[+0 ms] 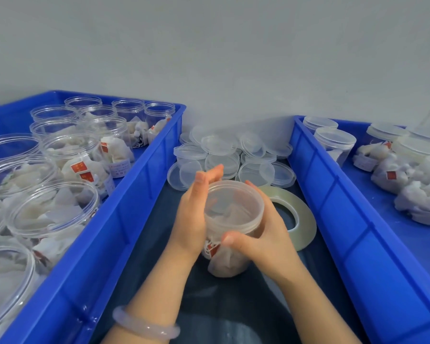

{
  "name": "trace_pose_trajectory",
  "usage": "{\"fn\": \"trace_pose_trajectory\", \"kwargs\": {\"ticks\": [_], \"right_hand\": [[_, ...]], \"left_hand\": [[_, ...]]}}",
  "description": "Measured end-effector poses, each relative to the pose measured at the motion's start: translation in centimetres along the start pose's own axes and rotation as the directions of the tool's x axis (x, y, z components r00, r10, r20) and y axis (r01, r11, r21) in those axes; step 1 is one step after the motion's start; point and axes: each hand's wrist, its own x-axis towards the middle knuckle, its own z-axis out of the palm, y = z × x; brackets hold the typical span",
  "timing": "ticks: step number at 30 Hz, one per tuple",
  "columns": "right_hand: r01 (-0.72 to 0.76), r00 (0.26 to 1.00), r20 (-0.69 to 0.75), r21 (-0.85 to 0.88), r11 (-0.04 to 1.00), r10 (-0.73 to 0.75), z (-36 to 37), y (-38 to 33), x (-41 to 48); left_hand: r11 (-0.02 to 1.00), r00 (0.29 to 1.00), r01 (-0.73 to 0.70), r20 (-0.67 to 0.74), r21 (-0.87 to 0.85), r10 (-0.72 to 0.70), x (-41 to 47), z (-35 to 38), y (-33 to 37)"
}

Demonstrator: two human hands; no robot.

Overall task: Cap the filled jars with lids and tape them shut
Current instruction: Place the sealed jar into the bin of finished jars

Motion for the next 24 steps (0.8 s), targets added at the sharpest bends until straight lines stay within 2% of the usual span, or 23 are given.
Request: {"fn": "trace_pose_trajectory", "kwargs": {"ticks": [2, 4, 6, 10, 15, 17, 20, 22, 24], "right_hand": [[-0.073, 0.989, -0.124, 0.086, 0.994, 0.083, 0.6, -0.2, 0.0], [-0.019, 0.949, -0.312, 0.088, 0.996, 0.046, 1.2, 0.3, 0.2], [-0.032, 0.905, -0.421, 0.079, 0.996, 0.062, 1.9, 0.6, 0.5], [-0.024, 0.906, -0.423, 0.029, 0.999, 0.034, 2.2, 0.5, 0.5], [-0.033, 0.921, -0.386, 0.068, 0.997, 0.057, 1.5, 0.1, 0.3], [0.022, 0.917, -0.398, 0.084, 0.996, 0.013, 1.7, -0.4, 0.5], [0.105, 0.858, -0.505, -0.003, 0.994, -0.093, 2.1, -0.6, 0.7], [0.111, 0.841, -0.533, -0.007, 0.994, -0.097, 2.1, -0.5, 0.7], [0.107, 0.854, -0.513, 0.004, 0.994, -0.09, 2.0, -0.4, 0.8]], "left_hand": [[0.999, 0.997, -0.034, -0.07, -0.014, 0.033, -0.3, 0.6, -0.1], [0.998, 0.992, -0.058, -0.113, 0.002, 0.057, -0.6, 1.2, -0.1], [0.999, 0.991, -0.035, -0.132, -0.004, 0.034, -0.6, 1.2, 0.0], [0.996, 0.983, 0.077, -0.163, -0.039, -0.082, -0.1, 0.7, 0.3], [1.0, 1.0, -0.021, 0.013, 0.015, 0.021, -0.6, 0.5, 0.1], [0.998, 0.998, -0.049, -0.029, -0.037, 0.048, -0.8, 1.0, -0.2], [0.998, 0.991, -0.057, -0.127, -0.028, 0.053, -1.0, 1.8, -0.1], [0.999, 0.991, -0.047, -0.123, -0.021, 0.044, -0.9, 1.9, -0.1], [0.999, 0.996, -0.037, -0.077, -0.021, 0.036, -0.8, 1.5, 0.0]]}}
